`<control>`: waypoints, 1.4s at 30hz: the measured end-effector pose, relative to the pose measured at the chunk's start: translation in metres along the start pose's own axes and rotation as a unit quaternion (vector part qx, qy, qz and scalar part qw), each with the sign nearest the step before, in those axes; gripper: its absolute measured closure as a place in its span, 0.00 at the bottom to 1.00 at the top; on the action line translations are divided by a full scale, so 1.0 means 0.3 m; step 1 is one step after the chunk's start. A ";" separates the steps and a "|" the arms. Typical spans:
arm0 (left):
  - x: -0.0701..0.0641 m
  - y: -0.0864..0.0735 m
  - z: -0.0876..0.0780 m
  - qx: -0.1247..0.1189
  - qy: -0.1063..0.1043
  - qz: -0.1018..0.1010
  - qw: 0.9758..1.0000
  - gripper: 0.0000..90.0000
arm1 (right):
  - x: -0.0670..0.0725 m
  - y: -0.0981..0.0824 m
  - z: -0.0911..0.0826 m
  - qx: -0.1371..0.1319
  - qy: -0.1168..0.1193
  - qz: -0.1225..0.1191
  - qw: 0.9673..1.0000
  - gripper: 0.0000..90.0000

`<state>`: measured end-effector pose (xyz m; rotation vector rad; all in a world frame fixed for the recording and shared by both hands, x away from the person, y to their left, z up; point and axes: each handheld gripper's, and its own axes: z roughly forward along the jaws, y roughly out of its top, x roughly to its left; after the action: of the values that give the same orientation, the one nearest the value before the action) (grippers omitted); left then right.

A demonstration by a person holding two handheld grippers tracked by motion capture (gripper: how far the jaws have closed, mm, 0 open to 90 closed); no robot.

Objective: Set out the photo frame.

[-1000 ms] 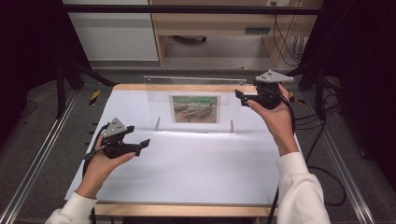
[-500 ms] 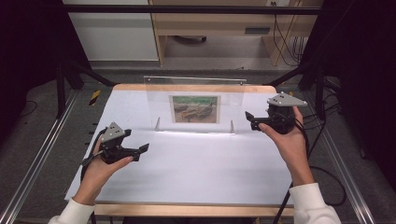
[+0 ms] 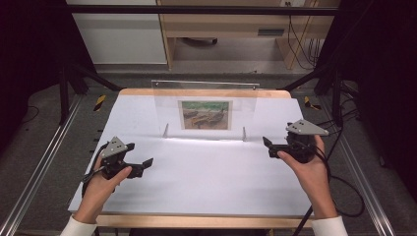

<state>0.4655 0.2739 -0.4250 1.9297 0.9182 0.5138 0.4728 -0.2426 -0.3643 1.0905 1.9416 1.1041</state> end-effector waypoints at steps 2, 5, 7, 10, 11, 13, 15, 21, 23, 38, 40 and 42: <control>0.004 -0.012 -0.001 0.004 0.002 -0.001 1.000 0.08 | 0.006 -0.028 0.004 0.006 0.002 0.003 1.000 0.07; 0.012 -0.027 -0.006 0.002 0.005 -0.010 1.000 0.08 | 0.012 -0.075 0.008 0.012 0.004 0.010 1.000 0.07; 0.016 -0.036 -0.010 0.002 0.008 -0.012 1.000 0.08 | 0.018 -0.107 0.011 0.020 0.004 0.017 1.000 0.07; 0.019 -0.049 -0.013 0.000 0.012 -0.016 1.000 0.08 | 0.021 -0.154 0.016 0.029 0.006 0.020 0.999 0.07; 0.020 -0.052 -0.016 0.000 0.015 -0.013 1.000 0.08 | 0.022 -0.167 0.017 0.033 0.006 0.020 0.999 0.07; 0.021 -0.059 -0.019 -0.002 0.017 -0.012 1.000 0.08 | 0.025 -0.194 0.020 0.039 0.007 0.026 0.999 0.07; 0.022 -0.067 -0.018 -0.003 0.021 -0.015 1.000 0.08 | 0.026 -0.218 0.022 0.044 0.009 0.030 0.999 0.07; 0.029 -0.097 -0.007 0.015 0.028 -0.012 0.999 0.08 | 0.031 -0.279 0.031 0.054 0.008 0.040 0.998 0.07; 0.031 -0.107 -0.005 0.017 0.029 -0.015 0.999 0.08 | 0.031 -0.296 0.034 0.056 0.008 0.045 0.997 0.07; 0.067 -0.165 -0.004 0.023 0.053 -0.024 0.998 0.08 | 0.053 -0.376 0.073 0.066 0.002 0.062 0.996 0.07; 0.071 -0.176 -0.004 0.020 0.059 -0.025 0.998 0.08 | 0.058 -0.386 0.078 0.070 0.001 0.056 0.996 0.07; 0.075 -0.187 -0.004 0.014 0.067 -0.028 0.997 0.08 | 0.065 -0.396 0.081 0.073 -0.002 0.056 0.996 0.07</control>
<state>0.4569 0.3094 -0.4733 1.9063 1.0667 0.6061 0.4434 -0.2525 -0.4833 1.2930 2.0053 1.0302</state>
